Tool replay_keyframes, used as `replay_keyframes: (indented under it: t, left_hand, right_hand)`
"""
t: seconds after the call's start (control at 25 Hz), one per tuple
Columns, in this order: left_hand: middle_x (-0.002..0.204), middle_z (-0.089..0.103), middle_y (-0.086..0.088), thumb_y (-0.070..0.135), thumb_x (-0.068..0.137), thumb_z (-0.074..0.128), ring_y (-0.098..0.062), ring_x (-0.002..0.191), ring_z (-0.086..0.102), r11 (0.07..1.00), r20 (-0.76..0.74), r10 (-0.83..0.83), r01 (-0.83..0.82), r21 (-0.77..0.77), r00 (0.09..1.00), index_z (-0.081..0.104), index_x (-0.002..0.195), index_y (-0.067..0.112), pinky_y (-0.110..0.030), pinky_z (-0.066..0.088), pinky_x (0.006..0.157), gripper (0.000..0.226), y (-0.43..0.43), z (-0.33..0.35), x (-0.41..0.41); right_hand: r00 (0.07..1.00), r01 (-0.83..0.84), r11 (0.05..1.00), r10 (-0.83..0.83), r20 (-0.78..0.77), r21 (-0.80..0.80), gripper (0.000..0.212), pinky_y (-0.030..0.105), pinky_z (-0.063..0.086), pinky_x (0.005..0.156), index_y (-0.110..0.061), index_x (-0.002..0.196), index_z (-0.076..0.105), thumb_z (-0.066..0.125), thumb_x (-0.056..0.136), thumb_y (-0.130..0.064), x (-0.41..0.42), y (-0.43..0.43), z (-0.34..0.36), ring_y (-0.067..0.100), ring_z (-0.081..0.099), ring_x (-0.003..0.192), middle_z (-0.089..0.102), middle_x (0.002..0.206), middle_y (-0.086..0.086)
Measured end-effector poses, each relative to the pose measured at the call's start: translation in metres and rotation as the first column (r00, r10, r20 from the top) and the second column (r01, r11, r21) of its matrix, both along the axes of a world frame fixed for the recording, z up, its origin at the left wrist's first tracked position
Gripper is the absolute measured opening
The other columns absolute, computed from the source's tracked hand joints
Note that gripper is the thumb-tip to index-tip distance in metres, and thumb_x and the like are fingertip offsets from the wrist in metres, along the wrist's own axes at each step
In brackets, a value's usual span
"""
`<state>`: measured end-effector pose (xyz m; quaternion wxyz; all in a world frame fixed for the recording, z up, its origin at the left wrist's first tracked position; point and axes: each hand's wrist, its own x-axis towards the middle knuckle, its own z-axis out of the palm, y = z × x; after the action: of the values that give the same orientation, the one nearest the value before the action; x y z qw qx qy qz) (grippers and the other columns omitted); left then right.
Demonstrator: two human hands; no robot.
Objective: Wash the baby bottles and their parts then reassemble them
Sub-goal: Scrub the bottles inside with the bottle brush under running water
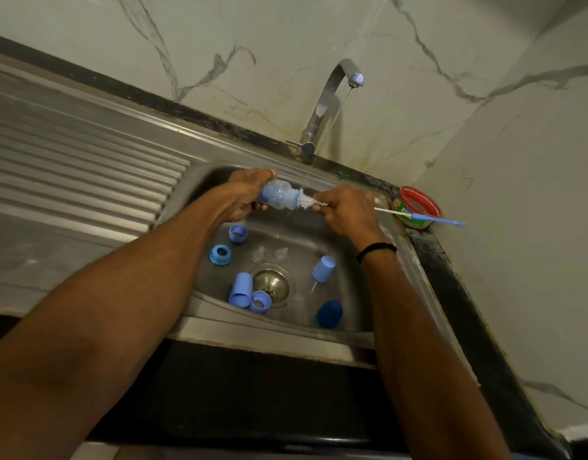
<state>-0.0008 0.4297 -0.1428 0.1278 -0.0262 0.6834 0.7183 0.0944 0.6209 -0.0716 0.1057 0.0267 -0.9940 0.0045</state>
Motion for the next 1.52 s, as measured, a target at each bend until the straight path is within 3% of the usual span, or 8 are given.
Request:
replay_keyframes:
  t: [0.08, 0.2, 0.4, 0.56, 0.92, 1.16, 1.28, 1.52]
  left_hand:
    - [0.107, 0.069, -0.010, 0.038, 0.092, 0.068, -0.021, 0.091, 0.070, 1.000, -0.012, -0.008, 0.008, -0.025, 1.000, 0.064, 0.118, 0.014, -0.021, 0.054, 0.058, 0.036, 0.001, 0.000, 0.001]
    - [0.106, 0.071, -0.009, 0.032, 0.091, 0.070, -0.022, 0.097, 0.069, 0.998, -0.041, -0.053, 0.052, -0.022, 0.998, 0.065, 0.118, 0.017, -0.025, 0.055, 0.070, 0.031, 0.003, 0.000, -0.003]
    - [0.099, 0.068, -0.009, 0.036, 0.096, 0.062, -0.020, 0.085, 0.066, 0.995, -0.005, 0.098, -0.098, 0.037, 0.995, 0.063, 0.113, 0.014, -0.026, 0.054, 0.069, 0.028, 0.004, -0.001, 0.000]
    - [0.090, 0.064, -0.004, 0.037, 0.098, 0.061, -0.013, 0.075, 0.061, 0.993, -0.039, 0.083, -0.086, -0.084, 0.996, 0.060, 0.108, 0.017, -0.018, 0.045, 0.058, 0.023, 0.003, 0.000, 0.000]
    - [0.097, 0.067, -0.011, 0.036, 0.098, 0.057, -0.019, 0.077, 0.062, 0.995, -0.027, 0.098, -0.097, 0.039, 0.995, 0.062, 0.102, 0.011, -0.031, 0.055, 0.069, 0.025, 0.001, 0.011, 0.009]
    - [0.099, 0.064, -0.010, 0.039, 0.097, 0.060, -0.018, 0.079, 0.058, 0.992, -0.020, 0.123, -0.124, -0.035, 0.992, 0.062, 0.113, 0.010, -0.025, 0.044, 0.065, 0.034, 0.005, 0.013, 0.013]
    - [0.096, 0.061, -0.010, 0.037, 0.095, 0.063, -0.018, 0.074, 0.054, 0.972, -0.092, 0.066, -0.085, -0.220, 0.994, 0.058, 0.100, 0.010, -0.026, 0.045, 0.065, 0.027, 0.009, 0.017, 0.016]
    - [0.094, 0.061, -0.008, 0.034, 0.103, 0.050, -0.017, 0.076, 0.057, 0.980, -0.025, 0.197, -0.196, 0.033, 0.980, 0.057, 0.106, 0.012, -0.026, 0.050, 0.069, 0.024, 0.011, 0.016, 0.022]
  right_hand:
    - [1.000, -0.017, 1.000, 0.017, 0.015, -0.007, 0.025, 0.040, 0.048, 0.084, -0.031, 0.115, 0.072, 0.063, 0.093, -0.035, 0.001, -0.001, 0.003, 0.025, 0.061, 0.093, 0.069, 0.098, 0.005]
    - [0.963, 0.103, 0.962, -0.033, 0.266, -0.253, 0.026, 0.032, 0.050, 0.066, -0.005, 0.101, 0.071, 0.060, 0.095, -0.028, 0.000, -0.009, 0.017, 0.022, 0.060, 0.072, 0.069, 0.086, 0.013]
    - [1.000, 0.021, 0.995, -0.019, 0.019, -0.097, 0.022, 0.036, 0.054, 0.072, -0.024, 0.106, 0.075, 0.061, 0.092, -0.034, 0.005, -0.020, 0.007, 0.022, 0.064, 0.079, 0.070, 0.086, 0.002]
    - [0.966, 0.114, 0.923, -0.017, 0.256, -0.368, 0.020, 0.023, 0.040, 0.055, -0.007, 0.094, 0.071, 0.060, 0.093, -0.023, 0.010, -0.010, 0.019, 0.015, 0.051, 0.061, 0.059, 0.070, 0.004]
    - [0.999, -0.012, 0.967, 0.025, 0.046, -0.255, 0.022, 0.036, 0.052, 0.081, -0.023, 0.111, 0.074, 0.062, 0.095, -0.033, 0.010, 0.006, 0.011, 0.021, 0.063, 0.087, 0.070, 0.095, 0.000]
    - [1.000, 0.016, 0.965, -0.017, -0.001, -0.263, 0.024, 0.045, 0.051, 0.091, -0.030, 0.115, 0.072, 0.063, 0.094, -0.035, 0.004, 0.007, 0.002, 0.024, 0.066, 0.099, 0.073, 0.108, 0.001]
    - [0.999, -0.017, 0.954, 0.028, 0.032, -0.298, 0.030, 0.049, 0.048, 0.097, -0.032, 0.120, 0.069, 0.063, 0.093, -0.040, 0.008, 0.005, 0.001, 0.022, 0.064, 0.104, 0.072, 0.115, 0.000]
    - [0.998, -0.028, 0.918, 0.001, -0.069, -0.395, 0.023, 0.049, 0.048, 0.096, -0.030, 0.113, 0.074, 0.065, 0.092, -0.035, 0.006, 0.010, 0.006, 0.016, 0.065, 0.103, 0.073, 0.112, -0.006]
